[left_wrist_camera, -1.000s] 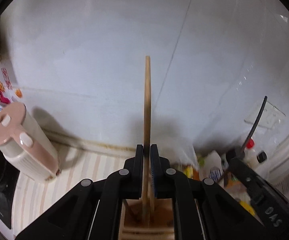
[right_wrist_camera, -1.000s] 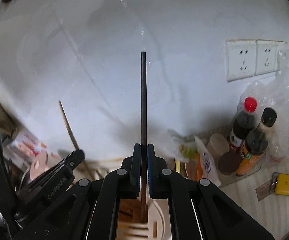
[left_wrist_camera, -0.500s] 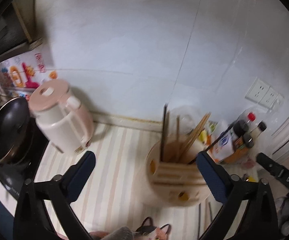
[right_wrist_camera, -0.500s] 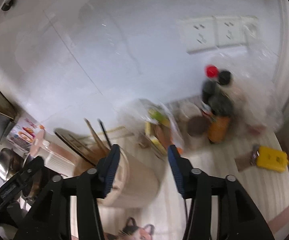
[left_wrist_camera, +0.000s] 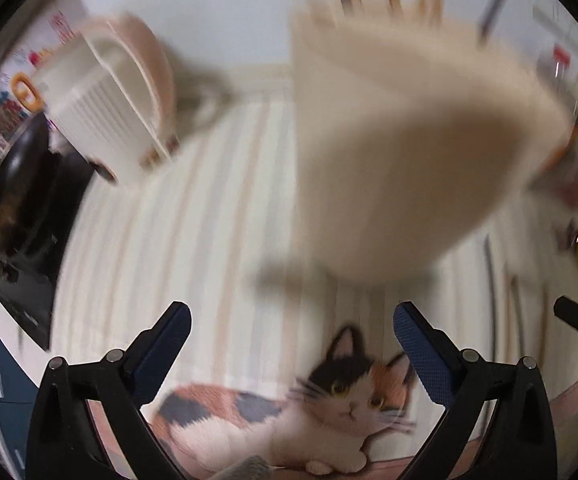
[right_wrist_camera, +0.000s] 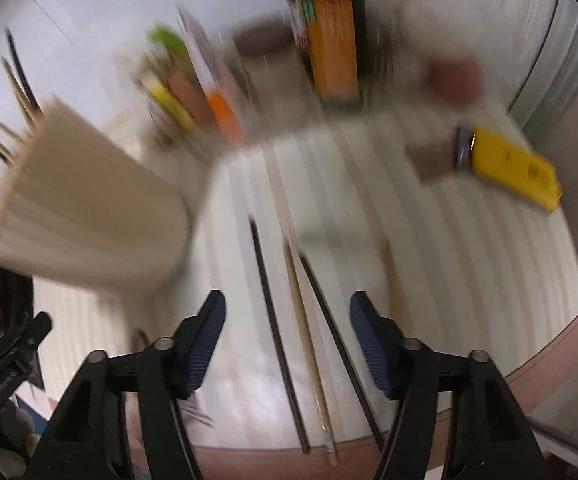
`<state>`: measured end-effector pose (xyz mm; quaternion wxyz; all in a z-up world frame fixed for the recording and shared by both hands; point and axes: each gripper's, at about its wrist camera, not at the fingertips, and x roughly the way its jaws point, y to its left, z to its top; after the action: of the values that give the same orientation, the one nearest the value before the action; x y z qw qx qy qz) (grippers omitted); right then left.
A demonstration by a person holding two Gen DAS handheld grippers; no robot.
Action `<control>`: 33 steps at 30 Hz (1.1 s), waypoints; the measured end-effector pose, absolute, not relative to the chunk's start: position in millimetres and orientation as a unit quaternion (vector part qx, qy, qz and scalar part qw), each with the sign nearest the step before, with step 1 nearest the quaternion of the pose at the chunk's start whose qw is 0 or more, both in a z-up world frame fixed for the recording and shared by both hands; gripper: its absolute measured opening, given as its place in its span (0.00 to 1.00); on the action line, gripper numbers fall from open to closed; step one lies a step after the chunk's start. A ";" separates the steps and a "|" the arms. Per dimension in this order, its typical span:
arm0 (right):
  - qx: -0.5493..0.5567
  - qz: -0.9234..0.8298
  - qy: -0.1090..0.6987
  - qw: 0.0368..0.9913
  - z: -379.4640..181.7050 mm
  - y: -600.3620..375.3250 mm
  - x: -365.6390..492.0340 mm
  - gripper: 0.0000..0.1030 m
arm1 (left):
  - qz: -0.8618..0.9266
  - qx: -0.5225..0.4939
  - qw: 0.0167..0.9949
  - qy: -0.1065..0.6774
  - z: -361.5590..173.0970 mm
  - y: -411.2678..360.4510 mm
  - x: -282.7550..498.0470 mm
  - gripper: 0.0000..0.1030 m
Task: Organize utensils
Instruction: 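Grasp a black chopstick with the left tool while the right tool grasps a wooden chopstick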
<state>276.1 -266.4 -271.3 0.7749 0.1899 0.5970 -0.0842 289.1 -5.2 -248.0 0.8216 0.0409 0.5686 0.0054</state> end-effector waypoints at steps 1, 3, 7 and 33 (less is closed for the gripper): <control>0.186 -0.083 0.608 0.767 -281.6 -266.5 274.2 0.50 | 0.005 0.046 0.816 0.576 -255.8 -8.1 287.3 1.00; 0.184 -0.077 0.632 0.749 -305.3 -265.5 270.2 0.40 | 0.001 0.061 0.802 0.594 -276.0 -19.1 281.7 1.00; 0.178 -0.071 0.658 0.728 -337.9 -262.6 263.6 0.35 | -0.016 0.083 0.785 0.614 -296.2 -42.7 270.7 1.00; 0.215 -0.135 0.662 0.705 -351.3 -343.1 211.3 0.06 | -0.101 0.119 0.759 0.632 -318.8 -180.7 239.3 0.04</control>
<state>211.3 -343.1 -351.3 0.7053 0.2145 0.6620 -0.1354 239.3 -180.7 -318.8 0.7591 0.1186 0.6320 -0.1013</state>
